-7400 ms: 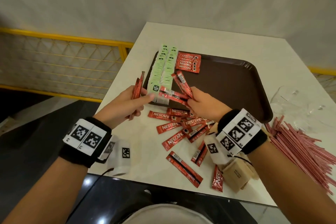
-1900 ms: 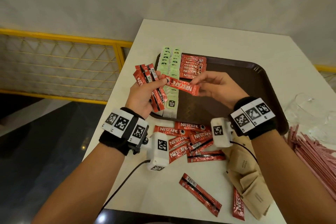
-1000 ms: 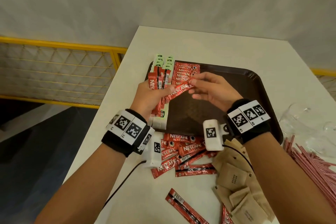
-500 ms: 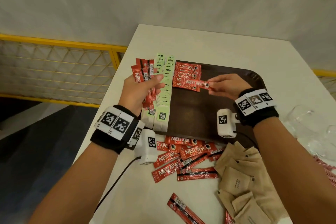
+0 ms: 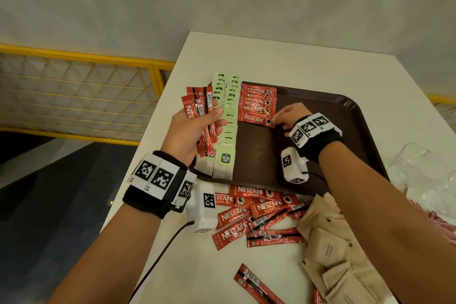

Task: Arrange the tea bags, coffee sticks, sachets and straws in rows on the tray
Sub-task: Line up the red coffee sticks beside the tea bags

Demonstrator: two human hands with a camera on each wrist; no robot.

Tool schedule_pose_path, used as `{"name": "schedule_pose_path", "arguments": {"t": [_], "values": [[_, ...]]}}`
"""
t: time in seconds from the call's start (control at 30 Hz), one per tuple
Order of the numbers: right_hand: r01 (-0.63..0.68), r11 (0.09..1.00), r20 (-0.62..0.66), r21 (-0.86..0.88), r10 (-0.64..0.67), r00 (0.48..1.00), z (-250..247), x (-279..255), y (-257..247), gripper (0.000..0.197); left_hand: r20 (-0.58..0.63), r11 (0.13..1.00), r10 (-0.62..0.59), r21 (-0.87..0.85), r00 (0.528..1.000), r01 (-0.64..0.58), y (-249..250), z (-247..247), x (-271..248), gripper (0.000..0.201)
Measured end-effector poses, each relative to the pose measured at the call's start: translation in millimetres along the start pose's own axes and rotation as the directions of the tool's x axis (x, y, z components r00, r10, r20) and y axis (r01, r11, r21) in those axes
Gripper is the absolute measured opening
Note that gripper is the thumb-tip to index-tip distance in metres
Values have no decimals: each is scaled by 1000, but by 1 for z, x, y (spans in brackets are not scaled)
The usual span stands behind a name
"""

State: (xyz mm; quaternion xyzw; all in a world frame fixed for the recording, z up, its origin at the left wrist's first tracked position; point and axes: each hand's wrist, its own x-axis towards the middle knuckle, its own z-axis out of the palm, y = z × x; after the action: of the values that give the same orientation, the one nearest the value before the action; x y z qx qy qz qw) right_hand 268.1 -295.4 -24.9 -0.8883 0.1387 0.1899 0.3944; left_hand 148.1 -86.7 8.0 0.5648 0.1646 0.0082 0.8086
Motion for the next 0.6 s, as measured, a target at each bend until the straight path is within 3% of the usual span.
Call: {"name": "schedule_pose_path", "arguments": {"t": [0.27, 0.6], "values": [[32, 996, -80, -82, -38, 996, 6, 4, -4, 13, 34, 996, -69, -50, 997, 70, -3, 0, 2, 14], [73, 993, -106, -93, -83, 991, 7, 6, 0, 24, 100, 972, -199, -107, 975, 210, -6, 6, 3, 17]]}}
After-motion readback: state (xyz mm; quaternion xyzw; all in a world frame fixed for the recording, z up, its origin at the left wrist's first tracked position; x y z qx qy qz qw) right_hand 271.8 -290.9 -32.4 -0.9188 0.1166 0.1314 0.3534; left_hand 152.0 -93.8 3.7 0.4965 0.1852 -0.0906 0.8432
